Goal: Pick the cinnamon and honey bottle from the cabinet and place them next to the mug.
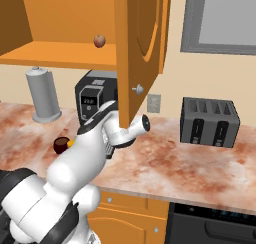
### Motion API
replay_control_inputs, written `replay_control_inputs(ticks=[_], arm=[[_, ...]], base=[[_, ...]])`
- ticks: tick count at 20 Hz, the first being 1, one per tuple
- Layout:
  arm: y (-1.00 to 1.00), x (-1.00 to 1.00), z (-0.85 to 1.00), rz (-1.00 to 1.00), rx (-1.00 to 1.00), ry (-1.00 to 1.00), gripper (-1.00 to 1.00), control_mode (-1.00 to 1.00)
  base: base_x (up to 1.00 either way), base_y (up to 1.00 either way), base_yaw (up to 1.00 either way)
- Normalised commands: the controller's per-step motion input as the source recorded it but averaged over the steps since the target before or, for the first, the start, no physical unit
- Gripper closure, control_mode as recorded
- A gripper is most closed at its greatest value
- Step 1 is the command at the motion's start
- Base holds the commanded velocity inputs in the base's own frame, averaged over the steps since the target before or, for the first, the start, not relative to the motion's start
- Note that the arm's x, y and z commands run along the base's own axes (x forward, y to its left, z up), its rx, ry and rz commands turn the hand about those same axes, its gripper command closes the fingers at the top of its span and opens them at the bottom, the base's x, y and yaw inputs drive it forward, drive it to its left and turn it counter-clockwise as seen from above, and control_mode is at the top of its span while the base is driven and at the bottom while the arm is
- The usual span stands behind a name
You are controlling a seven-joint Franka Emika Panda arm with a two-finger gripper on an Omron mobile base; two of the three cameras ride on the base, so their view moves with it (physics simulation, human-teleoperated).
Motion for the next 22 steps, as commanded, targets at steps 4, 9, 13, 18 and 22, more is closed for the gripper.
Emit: replay_control_inputs(ticks=[4,9,13,18,22], arm=[[0.13,-0.14,0.12,-0.05,0.00,-0.03,-1.00,-1.00],[0.36,-0.09,0.17,-0.09,-0.01,-0.03,-1.00,-1.00],[0.38,-0.10,0.33,-0.14,-0.01,0.00,-1.00,-1.00],[0.06,-0.43,0.55,-0.13,0.00,-0.03,-1.00,-1.00],[0.00,-0.67,0.74,-0.04,0.00,-0.09,-1.00,-1.00]], base=[[0.00,0.00,0.00],[0.00,0.00,0.00],[0.00,0.00,0.00],[0.00,0.00,0.00],[0.00,0.00,0.00]])
